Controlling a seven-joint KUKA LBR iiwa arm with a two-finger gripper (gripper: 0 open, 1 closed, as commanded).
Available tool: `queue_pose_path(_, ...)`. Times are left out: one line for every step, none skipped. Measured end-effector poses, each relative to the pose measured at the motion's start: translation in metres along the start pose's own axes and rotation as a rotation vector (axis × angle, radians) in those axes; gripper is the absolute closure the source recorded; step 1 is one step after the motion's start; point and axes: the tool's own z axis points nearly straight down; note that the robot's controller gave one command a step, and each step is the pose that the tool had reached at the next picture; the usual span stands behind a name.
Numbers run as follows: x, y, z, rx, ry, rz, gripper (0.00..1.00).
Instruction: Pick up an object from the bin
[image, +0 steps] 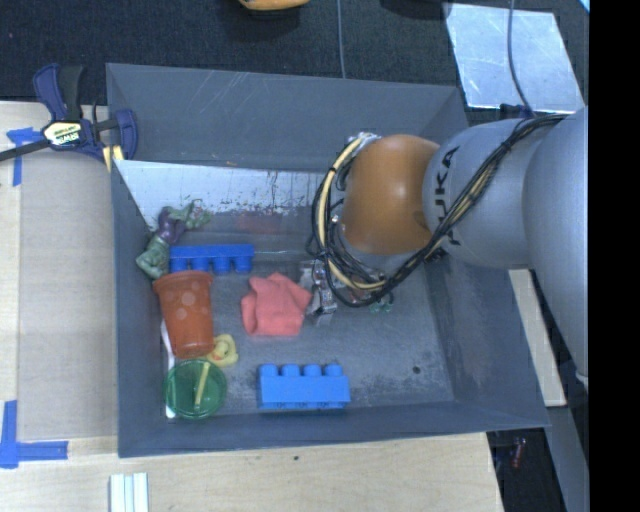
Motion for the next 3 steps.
queue_pose_path(0.000, 0.000, 0.000, 0.000, 0.000, 0.000, 1.00)
queue_pose_path(-0.012, 0.006, -0.057, 0.000, 0.005, 0.053, 1.00)
queue_pose_path(-0.020, 0.033, -0.134, 0.000, 0.007, 0.093, 1.00)
